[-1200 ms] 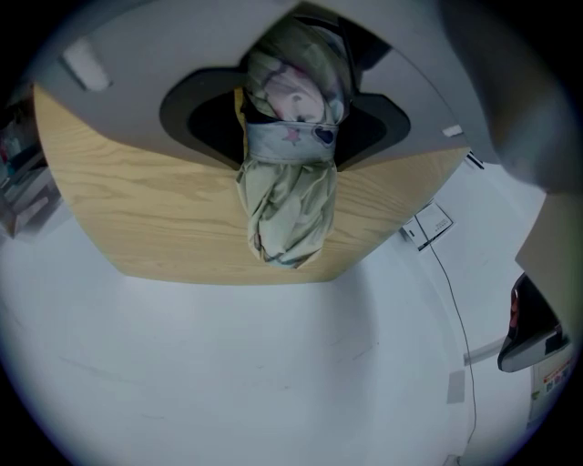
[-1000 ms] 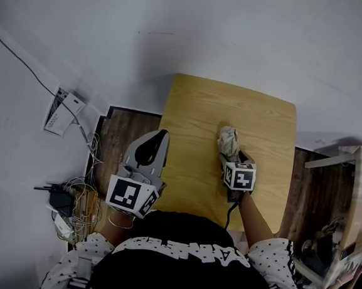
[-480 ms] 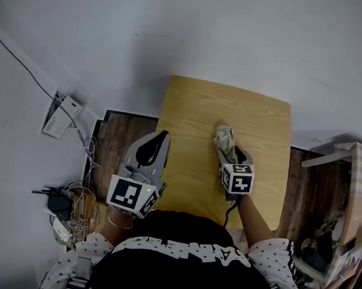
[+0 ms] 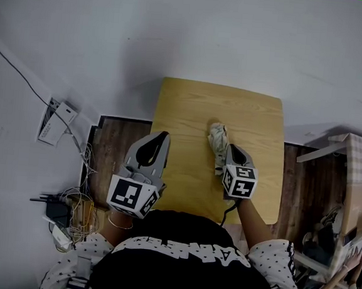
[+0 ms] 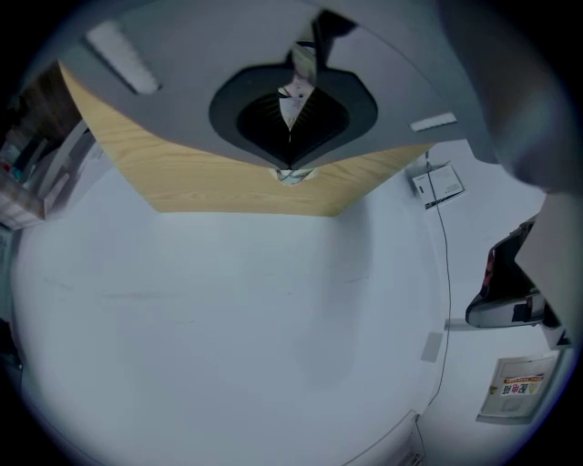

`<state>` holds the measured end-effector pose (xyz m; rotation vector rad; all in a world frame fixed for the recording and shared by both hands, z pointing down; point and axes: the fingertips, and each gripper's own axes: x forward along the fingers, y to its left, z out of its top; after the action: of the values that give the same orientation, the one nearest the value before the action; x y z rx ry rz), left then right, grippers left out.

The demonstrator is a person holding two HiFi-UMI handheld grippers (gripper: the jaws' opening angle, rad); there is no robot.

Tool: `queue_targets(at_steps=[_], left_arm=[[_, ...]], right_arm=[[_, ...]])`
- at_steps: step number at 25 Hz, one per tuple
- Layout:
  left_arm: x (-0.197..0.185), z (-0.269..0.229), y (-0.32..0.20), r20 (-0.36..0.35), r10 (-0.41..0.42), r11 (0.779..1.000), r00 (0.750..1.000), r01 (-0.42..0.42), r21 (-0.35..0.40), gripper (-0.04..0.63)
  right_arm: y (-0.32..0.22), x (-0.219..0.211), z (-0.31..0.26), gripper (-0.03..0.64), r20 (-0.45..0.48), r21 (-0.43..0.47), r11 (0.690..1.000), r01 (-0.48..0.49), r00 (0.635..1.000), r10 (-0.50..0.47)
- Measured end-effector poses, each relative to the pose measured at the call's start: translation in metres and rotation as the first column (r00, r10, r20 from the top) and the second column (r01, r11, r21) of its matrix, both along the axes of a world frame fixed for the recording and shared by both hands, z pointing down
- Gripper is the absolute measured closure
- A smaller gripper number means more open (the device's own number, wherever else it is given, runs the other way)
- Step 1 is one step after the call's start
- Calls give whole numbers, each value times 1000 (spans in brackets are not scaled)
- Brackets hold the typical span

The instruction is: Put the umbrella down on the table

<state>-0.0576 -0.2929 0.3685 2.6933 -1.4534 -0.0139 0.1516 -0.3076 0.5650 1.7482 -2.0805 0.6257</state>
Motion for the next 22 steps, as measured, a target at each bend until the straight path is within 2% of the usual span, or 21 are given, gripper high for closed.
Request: queue_targets(at_steps=[8,13,22], left_arm=[[4,3,7,-6,22,1000,1000,-22,-10,594],[10,5,9,-15,45,999,999,-45,-20,594],[33,12,12,-22,109,993,994,-110,-36,594]], right_arm=[[10,-1,-27,603,-7,59,998,-3,1000,3],[18,-8,-56,603,43,162,986,31,998,-38],[38,-1,-87,603,-6,215,977,19,1000,-18]])
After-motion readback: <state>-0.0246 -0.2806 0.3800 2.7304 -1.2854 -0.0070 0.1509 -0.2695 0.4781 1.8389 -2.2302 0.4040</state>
